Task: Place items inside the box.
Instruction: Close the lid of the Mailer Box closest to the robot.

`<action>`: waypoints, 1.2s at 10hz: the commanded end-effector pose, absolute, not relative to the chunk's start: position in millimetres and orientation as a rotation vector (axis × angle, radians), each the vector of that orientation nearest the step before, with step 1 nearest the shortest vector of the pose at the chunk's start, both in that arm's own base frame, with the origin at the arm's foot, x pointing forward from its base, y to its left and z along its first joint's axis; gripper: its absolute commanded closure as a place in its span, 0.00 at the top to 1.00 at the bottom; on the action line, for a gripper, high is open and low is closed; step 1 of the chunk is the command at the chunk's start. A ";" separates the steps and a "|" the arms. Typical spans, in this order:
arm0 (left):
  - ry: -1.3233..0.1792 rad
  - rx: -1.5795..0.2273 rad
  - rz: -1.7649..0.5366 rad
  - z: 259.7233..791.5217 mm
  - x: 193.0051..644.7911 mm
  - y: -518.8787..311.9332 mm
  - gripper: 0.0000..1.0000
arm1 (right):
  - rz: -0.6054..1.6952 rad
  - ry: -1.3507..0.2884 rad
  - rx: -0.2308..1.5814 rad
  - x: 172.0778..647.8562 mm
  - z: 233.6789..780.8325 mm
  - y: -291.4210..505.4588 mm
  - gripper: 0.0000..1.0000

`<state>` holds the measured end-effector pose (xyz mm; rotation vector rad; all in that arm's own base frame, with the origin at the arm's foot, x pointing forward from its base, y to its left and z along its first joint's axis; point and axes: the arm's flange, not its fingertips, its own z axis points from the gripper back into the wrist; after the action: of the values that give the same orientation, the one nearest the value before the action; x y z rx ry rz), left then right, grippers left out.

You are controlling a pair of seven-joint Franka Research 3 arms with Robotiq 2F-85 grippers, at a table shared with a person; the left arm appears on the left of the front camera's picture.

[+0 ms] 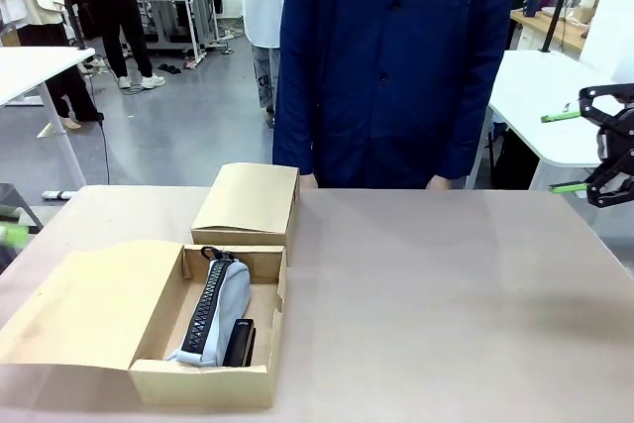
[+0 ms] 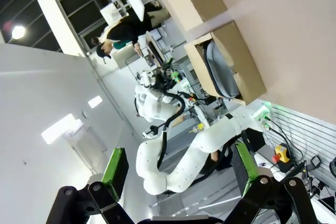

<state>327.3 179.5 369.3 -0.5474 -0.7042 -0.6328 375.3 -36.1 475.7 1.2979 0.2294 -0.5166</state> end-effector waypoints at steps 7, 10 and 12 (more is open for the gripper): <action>-0.893 -0.593 -1.001 382.0 343.2 160.8 1.00 | -0.496 0.213 1.321 374.8 476.9 -36.2 1.00; -0.929 -0.644 -1.247 359.8 367.7 182.6 1.00 | -0.496 0.213 1.321 374.8 476.9 -36.2 1.00; -0.926 -0.648 -1.320 352.1 367.6 199.6 1.00 | -0.496 0.213 1.321 374.8 476.9 -36.2 1.00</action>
<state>364.3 180.7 353.4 -0.6379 -0.9267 -1.2805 375.4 -36.0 475.7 1.2980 0.2293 -0.5163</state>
